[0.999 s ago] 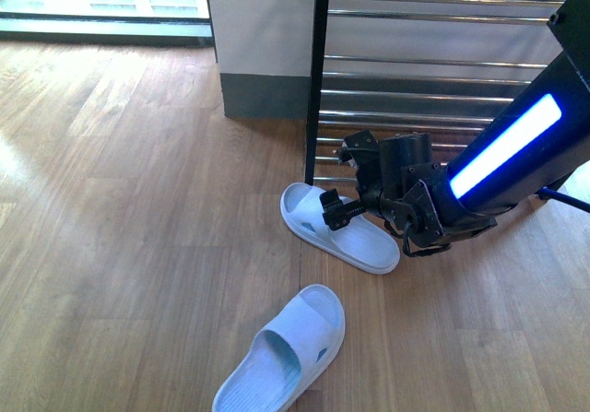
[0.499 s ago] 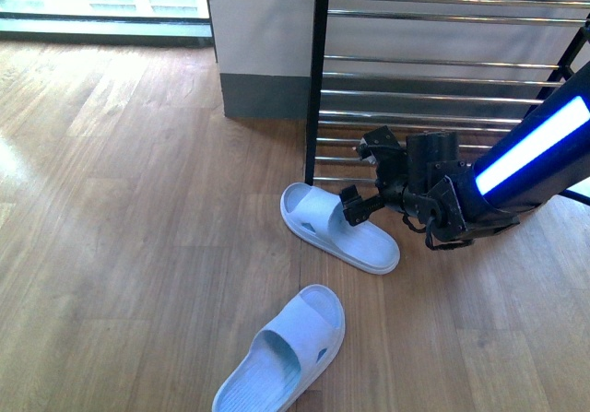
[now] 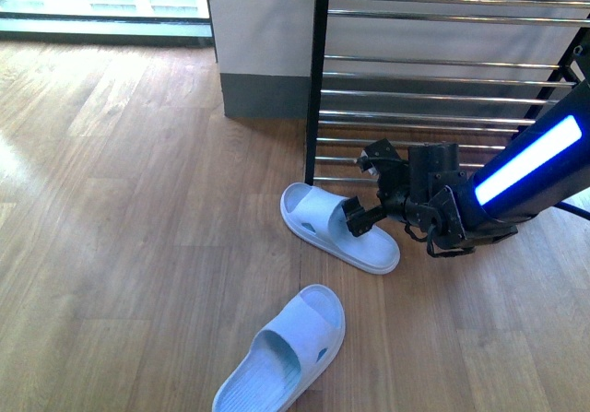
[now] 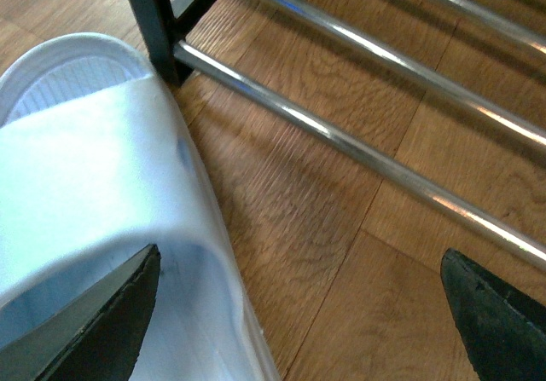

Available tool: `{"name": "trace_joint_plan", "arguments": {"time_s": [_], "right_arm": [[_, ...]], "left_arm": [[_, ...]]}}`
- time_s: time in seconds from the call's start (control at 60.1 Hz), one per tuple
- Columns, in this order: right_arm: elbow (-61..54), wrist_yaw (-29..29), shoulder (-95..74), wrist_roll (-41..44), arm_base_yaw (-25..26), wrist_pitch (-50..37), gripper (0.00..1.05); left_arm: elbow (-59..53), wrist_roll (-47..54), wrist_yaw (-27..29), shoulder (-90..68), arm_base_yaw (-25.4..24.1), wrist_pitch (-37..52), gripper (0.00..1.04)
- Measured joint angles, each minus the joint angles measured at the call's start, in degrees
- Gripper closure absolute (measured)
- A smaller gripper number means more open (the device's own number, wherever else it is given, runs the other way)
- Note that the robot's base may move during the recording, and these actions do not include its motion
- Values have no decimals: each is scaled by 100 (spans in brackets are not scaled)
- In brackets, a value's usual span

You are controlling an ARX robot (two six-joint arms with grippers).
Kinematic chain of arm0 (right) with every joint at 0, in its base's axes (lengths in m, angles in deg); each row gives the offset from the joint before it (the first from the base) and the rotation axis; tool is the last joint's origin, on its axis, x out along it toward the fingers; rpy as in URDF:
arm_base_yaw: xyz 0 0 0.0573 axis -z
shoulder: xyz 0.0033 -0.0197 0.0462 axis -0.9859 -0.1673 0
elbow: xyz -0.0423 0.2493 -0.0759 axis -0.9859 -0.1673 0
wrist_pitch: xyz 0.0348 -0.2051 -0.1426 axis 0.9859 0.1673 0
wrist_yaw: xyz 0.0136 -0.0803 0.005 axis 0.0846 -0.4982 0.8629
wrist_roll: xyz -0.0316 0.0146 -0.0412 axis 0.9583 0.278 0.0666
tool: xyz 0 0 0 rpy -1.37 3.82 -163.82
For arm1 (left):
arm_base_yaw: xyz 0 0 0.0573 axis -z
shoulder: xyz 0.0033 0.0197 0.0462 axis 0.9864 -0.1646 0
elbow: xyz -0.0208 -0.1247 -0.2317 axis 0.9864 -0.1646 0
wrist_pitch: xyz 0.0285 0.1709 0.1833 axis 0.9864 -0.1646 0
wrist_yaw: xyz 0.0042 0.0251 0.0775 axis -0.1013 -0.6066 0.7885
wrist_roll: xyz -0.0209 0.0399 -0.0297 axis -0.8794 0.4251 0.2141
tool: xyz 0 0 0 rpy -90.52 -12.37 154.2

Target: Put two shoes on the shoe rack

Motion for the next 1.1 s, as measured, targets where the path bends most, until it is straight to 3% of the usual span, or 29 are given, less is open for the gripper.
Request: {"name": "trace_joint_plan", "arguments": {"time_s": [0.216,0.549,0.866,1.099], "right_arm": [[17,-42,0,127,35,149,9],[1486,-409,-723,155,-136,680,9],[1928,-175,-988,-251,-317,763,9],[1958,74,-988,-590,-420,807,42]], "left_arm": [[0,0,0,0,0,0,9],[0,0,0,0,0,0,9],[0,0,0,0,0,-2,9],[0,0,0,0,0,0,9]]}}
